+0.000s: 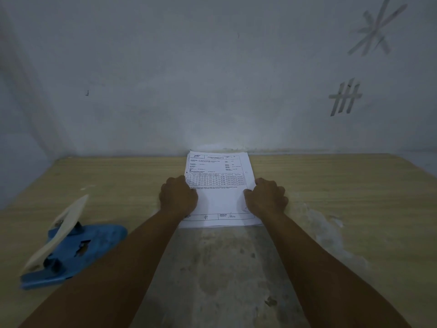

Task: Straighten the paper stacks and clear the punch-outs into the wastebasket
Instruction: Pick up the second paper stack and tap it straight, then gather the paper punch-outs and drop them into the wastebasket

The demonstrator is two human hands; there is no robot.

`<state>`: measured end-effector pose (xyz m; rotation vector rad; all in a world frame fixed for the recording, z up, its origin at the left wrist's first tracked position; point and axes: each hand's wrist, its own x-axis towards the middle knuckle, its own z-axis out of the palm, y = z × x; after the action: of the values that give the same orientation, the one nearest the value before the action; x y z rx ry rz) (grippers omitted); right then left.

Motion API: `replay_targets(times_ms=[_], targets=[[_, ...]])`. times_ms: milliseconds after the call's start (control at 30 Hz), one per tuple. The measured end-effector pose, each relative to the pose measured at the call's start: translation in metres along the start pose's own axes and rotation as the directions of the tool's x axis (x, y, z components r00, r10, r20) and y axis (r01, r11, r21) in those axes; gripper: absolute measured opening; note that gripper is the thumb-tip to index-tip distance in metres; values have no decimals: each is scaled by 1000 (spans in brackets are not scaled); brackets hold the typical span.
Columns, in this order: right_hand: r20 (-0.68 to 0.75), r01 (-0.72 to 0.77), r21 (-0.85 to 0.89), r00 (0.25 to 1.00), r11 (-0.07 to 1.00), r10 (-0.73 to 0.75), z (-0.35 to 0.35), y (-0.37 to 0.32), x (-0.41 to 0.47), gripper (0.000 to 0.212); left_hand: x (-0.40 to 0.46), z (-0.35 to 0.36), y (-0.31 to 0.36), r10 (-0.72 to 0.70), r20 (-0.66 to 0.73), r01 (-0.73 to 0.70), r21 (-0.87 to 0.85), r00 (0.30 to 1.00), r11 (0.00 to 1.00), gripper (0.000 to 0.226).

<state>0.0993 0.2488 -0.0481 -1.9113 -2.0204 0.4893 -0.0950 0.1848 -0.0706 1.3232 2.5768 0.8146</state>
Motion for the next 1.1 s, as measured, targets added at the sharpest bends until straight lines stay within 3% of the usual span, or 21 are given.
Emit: replay_targets(times_ms=[233,367,467,700,1100], targets=[[-6,-11,-19,1000,1000,11,1,0,-2,43,0,-1,-3,21,10,-21,21,1000,1000,31],[-17,-7,58,1000,998,8,-2,2,-5,48,-6,-5,-5,29,-11,-30,-101,1000,994,38],[-62,8,153,998,988,1,-5,2,-13,51,-21,-13,-5,22,-78,-36,-180,997,983,43],[-171,157,242,978,958,-117,-3,-9,-57,44,-76,-41,-17,68,-291,-152,-278,954,949,26],[-69,341,272,940,900,-335,27,-53,-154,36,-168,-100,-78,211,-558,-403,-245,802,882,21]])
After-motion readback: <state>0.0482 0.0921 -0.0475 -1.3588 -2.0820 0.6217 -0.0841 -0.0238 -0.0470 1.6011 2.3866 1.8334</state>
